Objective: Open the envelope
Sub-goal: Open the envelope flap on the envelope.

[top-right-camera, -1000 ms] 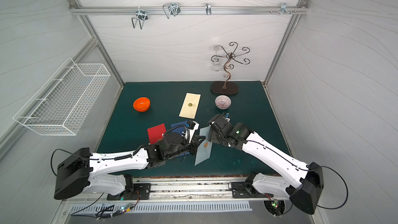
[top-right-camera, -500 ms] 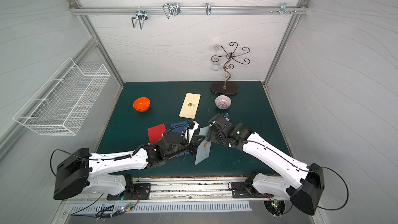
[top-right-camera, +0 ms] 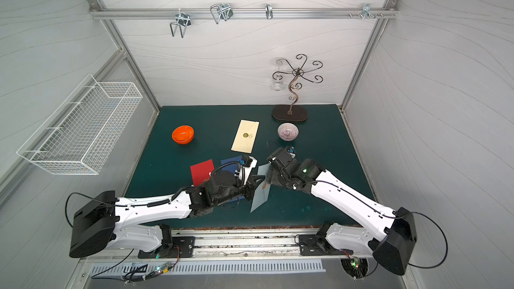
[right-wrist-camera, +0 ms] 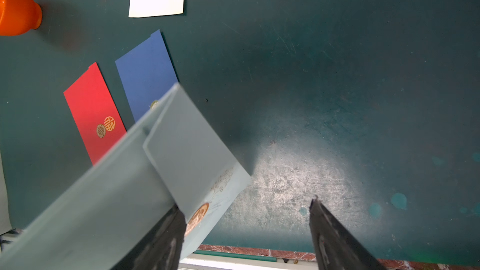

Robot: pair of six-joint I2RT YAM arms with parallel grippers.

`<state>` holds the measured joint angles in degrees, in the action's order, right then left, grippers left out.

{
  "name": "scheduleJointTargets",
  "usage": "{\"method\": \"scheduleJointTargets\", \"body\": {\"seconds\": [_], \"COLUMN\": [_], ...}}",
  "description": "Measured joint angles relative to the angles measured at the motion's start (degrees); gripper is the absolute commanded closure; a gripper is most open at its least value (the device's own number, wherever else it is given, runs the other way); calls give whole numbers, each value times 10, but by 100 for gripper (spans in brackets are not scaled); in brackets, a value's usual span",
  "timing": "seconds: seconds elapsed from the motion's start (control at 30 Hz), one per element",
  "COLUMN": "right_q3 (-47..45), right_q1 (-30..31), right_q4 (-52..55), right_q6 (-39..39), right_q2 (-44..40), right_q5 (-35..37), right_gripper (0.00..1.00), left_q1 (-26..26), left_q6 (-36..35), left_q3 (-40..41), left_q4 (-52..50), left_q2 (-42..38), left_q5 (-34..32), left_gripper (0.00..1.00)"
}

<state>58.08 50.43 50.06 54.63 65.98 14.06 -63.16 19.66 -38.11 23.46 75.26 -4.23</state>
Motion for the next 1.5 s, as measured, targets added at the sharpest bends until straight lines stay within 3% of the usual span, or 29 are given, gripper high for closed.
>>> {"method": "scheduleJointTargets", "body": {"seconds": [1.5], "right_q3": [7], "right_q1": [-2], "right_q4": [32], "right_q6": [10], "right_q2": [7], "right_q5": [28], "right_gripper": [24], "left_q1": [0], "left_q6": [0], "left_q3": [3], "left_q4": [5], "left_q2": [0], "left_q5": [12], "left_gripper": [100]}}
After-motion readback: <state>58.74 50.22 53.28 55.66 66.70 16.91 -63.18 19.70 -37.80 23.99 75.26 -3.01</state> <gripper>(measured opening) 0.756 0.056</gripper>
